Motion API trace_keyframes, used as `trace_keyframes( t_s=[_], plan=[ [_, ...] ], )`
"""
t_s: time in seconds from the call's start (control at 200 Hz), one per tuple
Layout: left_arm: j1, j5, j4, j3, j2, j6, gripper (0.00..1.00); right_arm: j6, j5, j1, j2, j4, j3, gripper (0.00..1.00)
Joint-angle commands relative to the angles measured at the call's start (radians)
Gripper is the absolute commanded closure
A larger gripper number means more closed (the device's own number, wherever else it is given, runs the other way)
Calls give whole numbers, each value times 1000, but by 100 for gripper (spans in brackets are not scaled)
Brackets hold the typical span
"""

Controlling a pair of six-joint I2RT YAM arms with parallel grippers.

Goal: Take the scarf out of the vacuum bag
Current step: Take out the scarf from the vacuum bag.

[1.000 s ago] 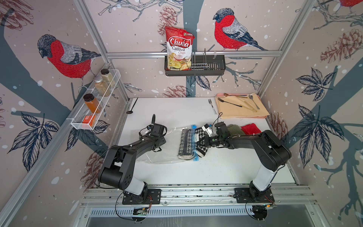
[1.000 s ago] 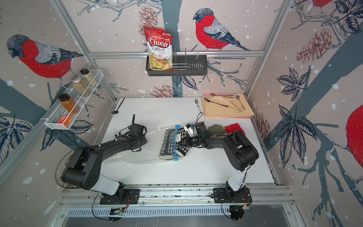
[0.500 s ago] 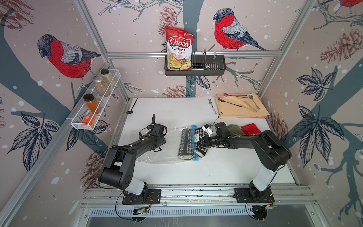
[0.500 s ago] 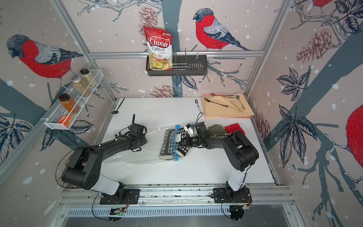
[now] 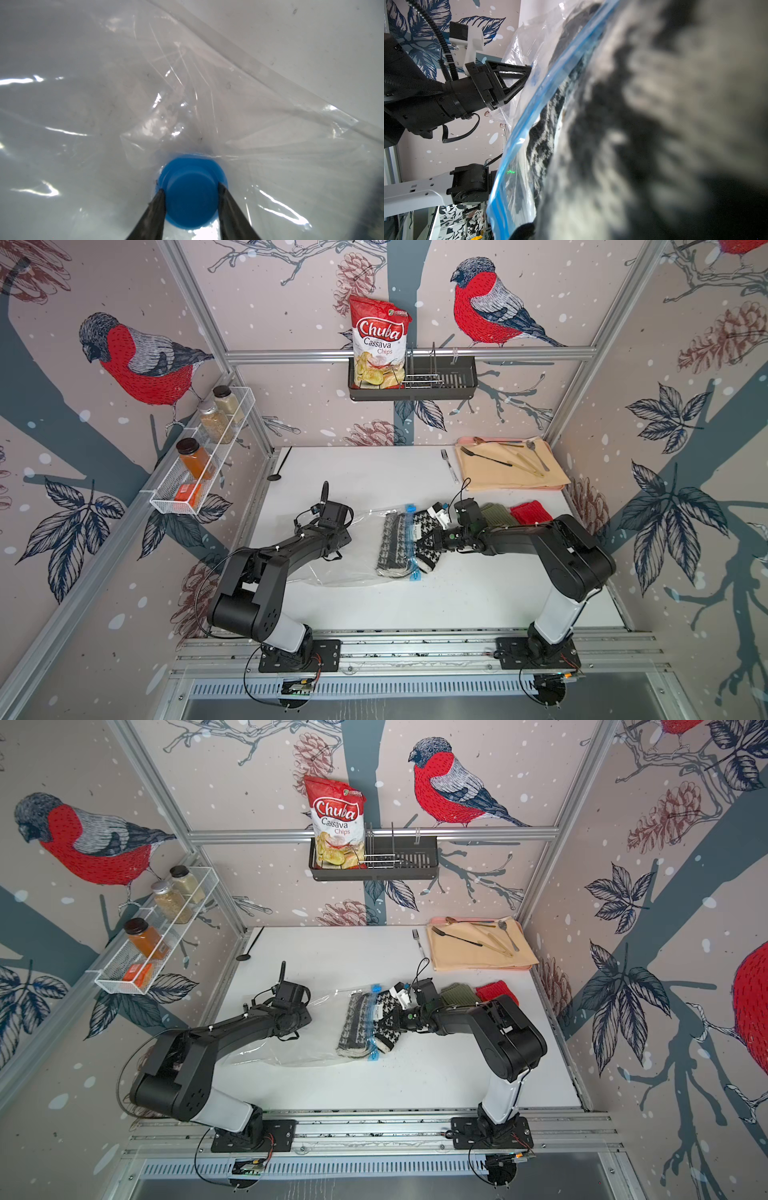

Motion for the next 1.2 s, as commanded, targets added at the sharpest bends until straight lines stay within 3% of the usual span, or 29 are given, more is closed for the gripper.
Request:
trace_keyframes(
  t_s=[0.0,1.191],
  plan=[
    [4,-15,-24,-2,-3,-1,58,-1,-3,-1,5,25,1,100],
    [2,-15,-23,-12,-17,-6,58,11,-17,-5,13,41,-2,100]
  ],
)
